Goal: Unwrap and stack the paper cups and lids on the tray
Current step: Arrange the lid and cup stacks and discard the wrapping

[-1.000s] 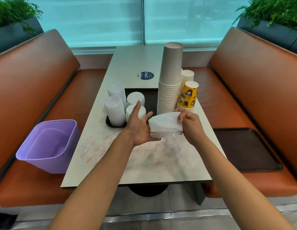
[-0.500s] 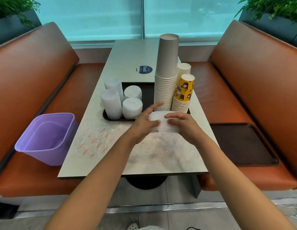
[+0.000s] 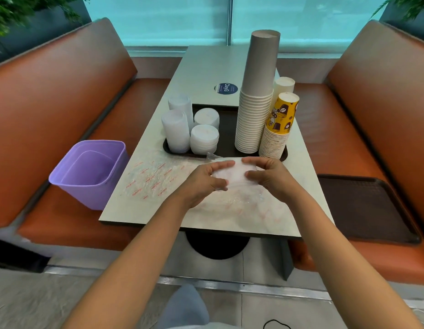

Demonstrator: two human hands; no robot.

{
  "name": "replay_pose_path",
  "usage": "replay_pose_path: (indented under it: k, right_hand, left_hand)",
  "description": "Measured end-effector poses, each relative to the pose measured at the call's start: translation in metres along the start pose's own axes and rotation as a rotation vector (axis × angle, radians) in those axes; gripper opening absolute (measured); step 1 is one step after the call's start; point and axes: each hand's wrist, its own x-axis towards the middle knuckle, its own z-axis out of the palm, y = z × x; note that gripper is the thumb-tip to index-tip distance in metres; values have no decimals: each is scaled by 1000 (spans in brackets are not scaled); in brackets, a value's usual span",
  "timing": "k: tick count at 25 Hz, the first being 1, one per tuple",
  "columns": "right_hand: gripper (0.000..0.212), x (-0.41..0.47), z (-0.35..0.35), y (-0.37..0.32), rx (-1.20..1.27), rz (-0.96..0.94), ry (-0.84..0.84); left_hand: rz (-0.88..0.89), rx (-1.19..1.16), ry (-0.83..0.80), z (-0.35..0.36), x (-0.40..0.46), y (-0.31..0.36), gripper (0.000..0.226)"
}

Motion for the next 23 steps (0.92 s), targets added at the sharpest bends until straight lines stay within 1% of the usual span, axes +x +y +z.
replay_pose_path:
  k: [2,3,5,6,7,11,13,16,18,21,23]
  right_hand:
    - [33,3,14,1,-42,-2,13]
    - [33,5,24,0,-55,-16,12]
    - [34,15,46,-3,-74,-50,-16]
    - [34,21,60,-5,-77,-60,-34]
    - [34,28,75,-6,-76,-66,-48]
    - [27,63,139,-8,-88,-73,-97]
    - [24,87,182,-9,-130,-52,-121]
    - [26,123,249,-16,-165,-39,-115]
    - [26,144,289,-20,-181,-32,-126]
    - [33,178,345,-11,-227,43,-132]
    - [46,209,378,2,-326,105,-122]
  left_hand:
    - [-14,-8,17,-12,-7,-5,54]
    - [-21,-32,17,-20,-11,-6,49]
    - [-33,-97,47,-42,-14,-6,30]
    - [-43,-129,87,-55,-14,-8,24]
    - [-56,-162,137,-71,-14,-9,22]
    - [-85,-111,297,-141,-13,-19,29]
    - [-113,-115,412,-194,-11,-24,31]
    - [-155,-130,623,-281,2,-39,40]
    - [-183,-119,715,-328,13,-50,40]
    - [-287,-154,774,-386,35,-66,36]
    - [-447,-178,784,-419,55,-75,31]
